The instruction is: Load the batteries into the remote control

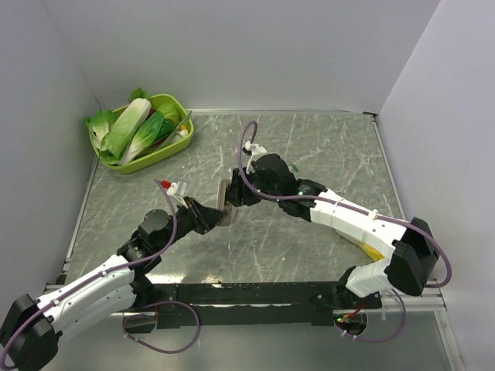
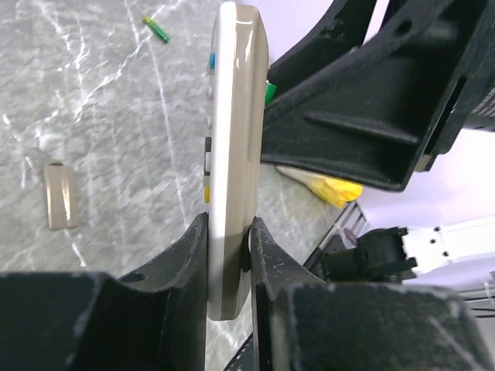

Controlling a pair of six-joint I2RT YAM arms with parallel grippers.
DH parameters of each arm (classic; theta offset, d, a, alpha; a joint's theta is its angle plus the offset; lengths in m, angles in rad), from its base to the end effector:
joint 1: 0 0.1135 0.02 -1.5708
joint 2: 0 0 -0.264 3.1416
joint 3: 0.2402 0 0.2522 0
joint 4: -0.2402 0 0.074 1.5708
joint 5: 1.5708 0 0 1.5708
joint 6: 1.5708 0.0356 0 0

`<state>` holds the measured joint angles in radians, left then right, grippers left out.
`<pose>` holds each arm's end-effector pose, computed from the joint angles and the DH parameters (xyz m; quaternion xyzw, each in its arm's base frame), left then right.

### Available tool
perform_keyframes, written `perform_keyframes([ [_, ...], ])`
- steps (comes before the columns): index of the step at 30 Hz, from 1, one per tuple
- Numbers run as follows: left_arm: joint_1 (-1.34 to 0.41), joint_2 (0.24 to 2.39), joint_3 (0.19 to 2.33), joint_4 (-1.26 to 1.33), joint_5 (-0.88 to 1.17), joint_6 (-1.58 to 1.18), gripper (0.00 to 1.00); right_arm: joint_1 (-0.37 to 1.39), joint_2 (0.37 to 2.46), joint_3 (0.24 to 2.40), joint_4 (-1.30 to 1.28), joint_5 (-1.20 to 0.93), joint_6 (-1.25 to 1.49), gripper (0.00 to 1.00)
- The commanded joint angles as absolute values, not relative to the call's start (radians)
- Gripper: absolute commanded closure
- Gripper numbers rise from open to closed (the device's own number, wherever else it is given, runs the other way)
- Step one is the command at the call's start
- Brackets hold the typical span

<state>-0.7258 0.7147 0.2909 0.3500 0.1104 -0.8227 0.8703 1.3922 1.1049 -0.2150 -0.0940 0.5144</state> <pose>0.1303 -0.1208 0.2324 0.0021 0.7326 -0.5040 0.4575 0.2043 0.2475 0.3087 -0.1757 0.8419 0.3558 0.3657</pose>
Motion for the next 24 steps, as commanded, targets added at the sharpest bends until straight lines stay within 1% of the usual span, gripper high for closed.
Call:
perform_keyframes([
  [1,-0.732,0.719,0.322,0.496,0.158,-0.854,0.99,0.877,1.350,1.138,-0.215,-0.175,0.479,0.44],
  [2,-0.730,0.724,0.324,0.492,0.158,-0.856,0.99,0.879,1.347,1.144,-0.218,-0.175,0.471,0.41],
  [8,-0.732,0.739,0.316,0.482,0.147,-0.871,0.99,0.879,1.321,1.147,-0.219,-0.192,0.460,0.38],
  [11,-0.730,0.741,0.316,0.472,0.140,-0.871,0.99,0.881,1.305,1.150,-0.222,-0.202,0.446,0.32],
  [13,-0.732,0.741,0.314,0.472,0.140,-0.871,0.99,0.879,1.292,1.157,-0.233,-0.209,0.439,0.32],
  [17,-0.730,0.739,0.310,0.474,0.138,-0.873,0.99,0.879,1.264,1.173,-0.264,-0.212,0.414,0.24],
  [18,-0.730,0.736,0.310,0.472,0.138,-0.874,0.99,0.876,1.252,1.177,-0.268,-0.213,0.410,0.24],
  [20,-0.727,0.733,0.307,0.479,0.140,-0.876,0.99,0.862,1.236,1.186,-0.282,-0.235,0.414,0.21],
  [24,-0.719,0.723,0.304,0.492,0.153,-0.876,0.99,0.804,1.181,1.164,-0.250,-0.291,0.459,0.19],
])
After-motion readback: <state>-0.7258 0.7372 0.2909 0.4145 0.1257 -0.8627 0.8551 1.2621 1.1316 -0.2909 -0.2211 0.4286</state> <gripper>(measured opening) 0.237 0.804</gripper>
